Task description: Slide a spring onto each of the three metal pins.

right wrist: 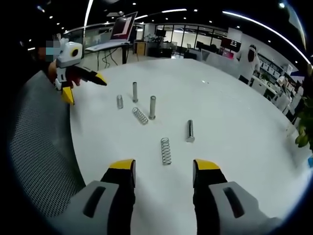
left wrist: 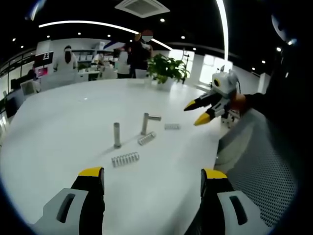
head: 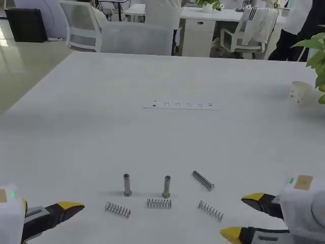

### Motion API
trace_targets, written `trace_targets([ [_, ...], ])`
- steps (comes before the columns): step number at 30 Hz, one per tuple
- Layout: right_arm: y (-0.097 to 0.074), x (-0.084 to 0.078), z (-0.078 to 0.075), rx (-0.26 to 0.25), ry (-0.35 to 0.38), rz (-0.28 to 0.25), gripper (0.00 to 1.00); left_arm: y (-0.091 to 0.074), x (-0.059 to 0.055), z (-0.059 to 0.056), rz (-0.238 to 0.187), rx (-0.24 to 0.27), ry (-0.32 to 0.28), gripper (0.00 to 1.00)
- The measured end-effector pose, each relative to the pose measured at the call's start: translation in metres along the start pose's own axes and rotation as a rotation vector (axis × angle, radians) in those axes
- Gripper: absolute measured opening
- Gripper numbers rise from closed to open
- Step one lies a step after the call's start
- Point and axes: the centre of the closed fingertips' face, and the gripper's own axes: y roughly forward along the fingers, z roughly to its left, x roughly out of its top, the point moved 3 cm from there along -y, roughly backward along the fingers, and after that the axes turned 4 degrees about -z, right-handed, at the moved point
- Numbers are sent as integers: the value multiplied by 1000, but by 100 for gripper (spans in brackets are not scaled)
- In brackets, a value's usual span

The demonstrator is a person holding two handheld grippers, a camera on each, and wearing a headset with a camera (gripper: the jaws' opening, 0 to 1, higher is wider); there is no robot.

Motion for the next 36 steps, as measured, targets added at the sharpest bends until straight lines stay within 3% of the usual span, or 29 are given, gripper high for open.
trace_targets([
  [7, 11, 22, -15, -21, -23, -11, 41, 0, 0, 0, -2, -1, -1, 77],
  [15, 37, 37, -27, -27, -84, 29, 36, 0, 1, 2, -6, 6, -4, 77],
  [22, 57, 47, -39, -19, -88, 50, 32, 0, 0, 3, -5, 4, -6, 77],
  [36, 100, 45, -57, 38, -18, 136, 21, 0, -2, 1, 10, -6, -3, 77],
])
